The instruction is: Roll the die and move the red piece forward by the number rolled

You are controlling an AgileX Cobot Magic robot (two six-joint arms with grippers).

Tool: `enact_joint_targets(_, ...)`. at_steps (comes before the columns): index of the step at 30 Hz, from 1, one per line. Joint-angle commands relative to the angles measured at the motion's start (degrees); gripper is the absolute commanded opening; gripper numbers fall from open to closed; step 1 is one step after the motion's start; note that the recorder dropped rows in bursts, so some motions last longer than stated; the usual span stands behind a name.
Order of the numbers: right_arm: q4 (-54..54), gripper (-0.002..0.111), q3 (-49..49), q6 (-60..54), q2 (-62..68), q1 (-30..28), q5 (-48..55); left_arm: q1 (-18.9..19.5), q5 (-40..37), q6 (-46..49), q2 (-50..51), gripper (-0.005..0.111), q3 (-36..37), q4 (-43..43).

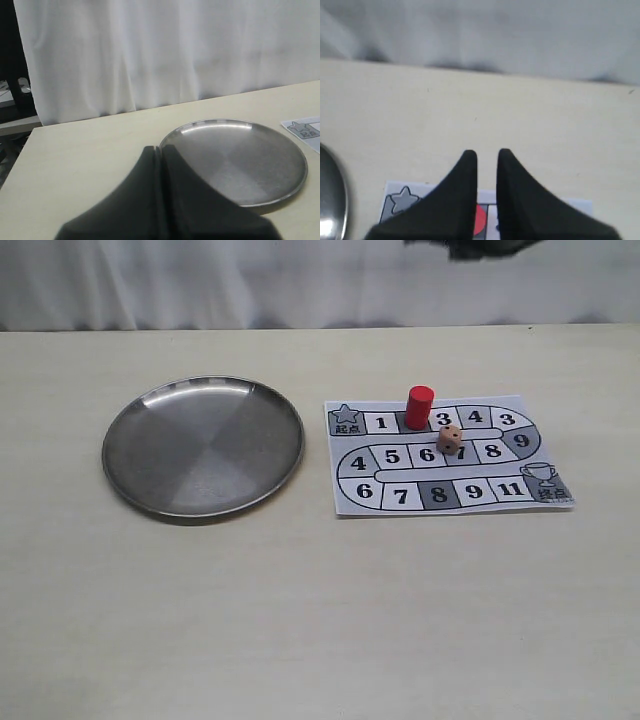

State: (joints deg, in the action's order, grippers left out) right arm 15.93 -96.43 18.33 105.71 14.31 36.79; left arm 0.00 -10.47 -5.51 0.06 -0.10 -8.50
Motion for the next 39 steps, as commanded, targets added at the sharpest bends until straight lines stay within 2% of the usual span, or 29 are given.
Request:
enact_joint_targets(1,5.21,0.004,0.16,-1.53,-13.05,-0.20,3.94,-0.03,0.53,-0.14,-0.06,0.000,0.10,0.21)
enact_joint_targets(4,6.63,0.004,1.65,-1.64,-20.75,-0.20,6.77,-0.03,0.53,-0.14,-0.06,0.000,0.10,0.21)
enact_joint_targets(8,7.05,0.004,9.16,-1.64,-31.62,-0.20,5.69,-0.03,0.53,-0.14,-0.06,0.000,0.10,0.21)
enact_joint_targets(15,7.05,0.004,32.95,-0.97,-51.73,-0.20,-4.64,-0.03,0.53,-0.14,-0.06,0.000,0.10,0.21)
enact_joint_targets(21,7.05,0.004,56.93,10.08,-69.03,-0.20,-19.51,-0.03,0.53,-0.14,-0.06,0.000,0.10,0.21)
enact_joint_targets(25,6.91,0.004,68.16,10.45,-78.25,-0.20,-24.53,-0.03,0.53,-0.14,-0.06,0.000,0.10,0.21)
enact_joint_targets(31,7.32,0.004,82.98,10.45,-88.08,-0.20,-26.51,-0.03,0.53,-0.14,-0.06,0.000,0.10,0.21)
enact_joint_targets(35,7.32,0.004,93.01,10.45,-93.01,-0.20,-33.93,-0.03,0.53,-0.14,-0.06,0.000,0.10,0.21)
enact_joint_targets(39,7.32,0.004,96.43,12.10,-94.57,-0.20,-38.70,-0.03,0.53,-0.14,-0.06,0.000,0.10,0.21)
